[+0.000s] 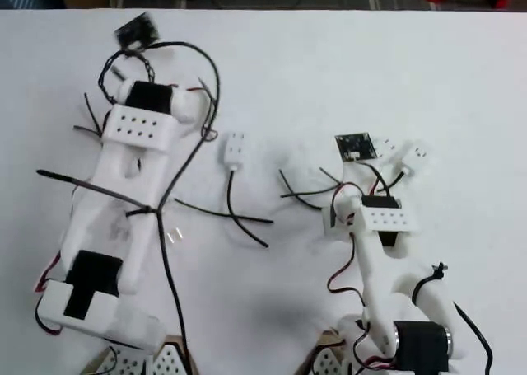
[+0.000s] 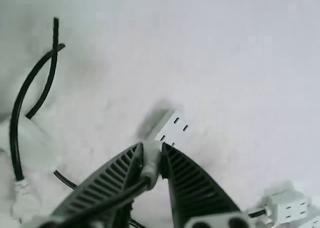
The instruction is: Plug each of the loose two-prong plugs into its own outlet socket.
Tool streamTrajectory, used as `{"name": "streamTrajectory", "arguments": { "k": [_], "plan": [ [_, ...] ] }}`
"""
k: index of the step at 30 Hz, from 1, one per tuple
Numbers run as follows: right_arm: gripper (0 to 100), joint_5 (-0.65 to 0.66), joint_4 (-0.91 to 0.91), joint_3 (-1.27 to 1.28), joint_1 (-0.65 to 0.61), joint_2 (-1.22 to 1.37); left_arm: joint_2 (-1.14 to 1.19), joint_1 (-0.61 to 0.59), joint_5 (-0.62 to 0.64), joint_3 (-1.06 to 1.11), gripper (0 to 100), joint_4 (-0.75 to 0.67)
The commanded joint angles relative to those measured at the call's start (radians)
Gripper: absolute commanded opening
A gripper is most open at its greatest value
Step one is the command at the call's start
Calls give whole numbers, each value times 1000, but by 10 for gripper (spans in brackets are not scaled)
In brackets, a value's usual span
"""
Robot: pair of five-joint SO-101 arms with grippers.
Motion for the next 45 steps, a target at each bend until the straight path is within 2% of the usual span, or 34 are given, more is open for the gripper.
{"name": "streamTrajectory", "arguments": {
  "k": [1, 6, 9, 11, 16, 21, 26, 32, 45],
  "plan": [
    [354, -12, -12, -5, -7, -33, -4, 13, 307, -48, 24, 3],
    [354, -60, -12, -5, -5, -33, 117, 33, 436, -86, 24, -57],
    [354, -61, -12, -5, -5, -33, 246, 38, 460, -184, 24, -57],
    [354, -63, -12, -5, -4, -33, 334, 45, 486, -302, 24, -2],
    [354, -64, -12, -5, -4, -33, 533, 81, 635, -671, 24, 253],
    [354, -66, -12, -5, -4, -33, 727, 114, 690, -996, 24, 428],
    [354, -66, -12, -5, -4, -33, 912, 65, 692, -1229, 24, 465],
    [354, -66, -13, -5, -4, -33, 1027, 27, 687, -1453, 24, 546],
    [354, -66, -13, -6, -4, -33, 1040, 30, 634, -1485, 24, 560]
  ]
}}
